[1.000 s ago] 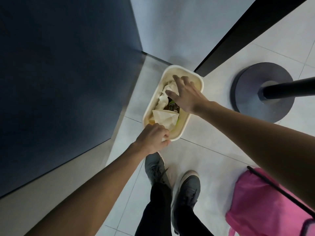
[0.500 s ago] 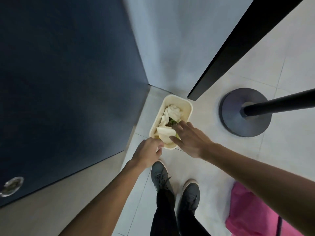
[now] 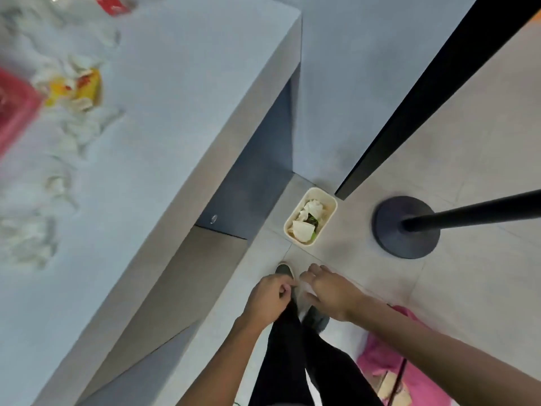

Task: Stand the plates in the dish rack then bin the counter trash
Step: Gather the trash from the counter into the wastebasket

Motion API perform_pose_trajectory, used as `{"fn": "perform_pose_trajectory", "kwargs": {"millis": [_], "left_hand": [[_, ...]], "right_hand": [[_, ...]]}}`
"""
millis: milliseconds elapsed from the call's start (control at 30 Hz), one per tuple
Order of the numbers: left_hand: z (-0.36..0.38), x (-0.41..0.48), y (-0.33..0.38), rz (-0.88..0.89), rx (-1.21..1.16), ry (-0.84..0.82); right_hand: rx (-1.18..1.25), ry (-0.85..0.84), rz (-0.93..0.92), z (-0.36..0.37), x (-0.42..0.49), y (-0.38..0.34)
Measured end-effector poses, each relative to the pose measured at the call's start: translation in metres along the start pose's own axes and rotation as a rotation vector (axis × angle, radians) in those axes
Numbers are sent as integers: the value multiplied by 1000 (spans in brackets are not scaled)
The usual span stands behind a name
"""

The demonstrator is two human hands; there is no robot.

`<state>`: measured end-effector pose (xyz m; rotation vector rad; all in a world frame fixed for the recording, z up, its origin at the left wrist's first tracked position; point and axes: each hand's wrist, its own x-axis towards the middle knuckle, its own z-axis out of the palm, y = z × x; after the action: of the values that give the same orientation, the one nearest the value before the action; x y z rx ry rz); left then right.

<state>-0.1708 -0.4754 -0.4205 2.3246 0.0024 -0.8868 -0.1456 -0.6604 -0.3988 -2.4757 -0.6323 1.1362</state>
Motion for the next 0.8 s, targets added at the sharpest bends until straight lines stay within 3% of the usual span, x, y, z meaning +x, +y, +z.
{"fn": "perform_pose_trajectory", "kwargs": {"millis": [200,533,800], "left_hand": [[-38,-105,10,-22,-85,310],[-120,-256,-26,-103,-287,800],[-196,-337,-89,-195,-447,1102]], "right_hand": [[4,89,-210,-32,-45,-77],[-91,180,-631,-100,-42,-233],[-142,173,-779,-100,8,-380]]}}
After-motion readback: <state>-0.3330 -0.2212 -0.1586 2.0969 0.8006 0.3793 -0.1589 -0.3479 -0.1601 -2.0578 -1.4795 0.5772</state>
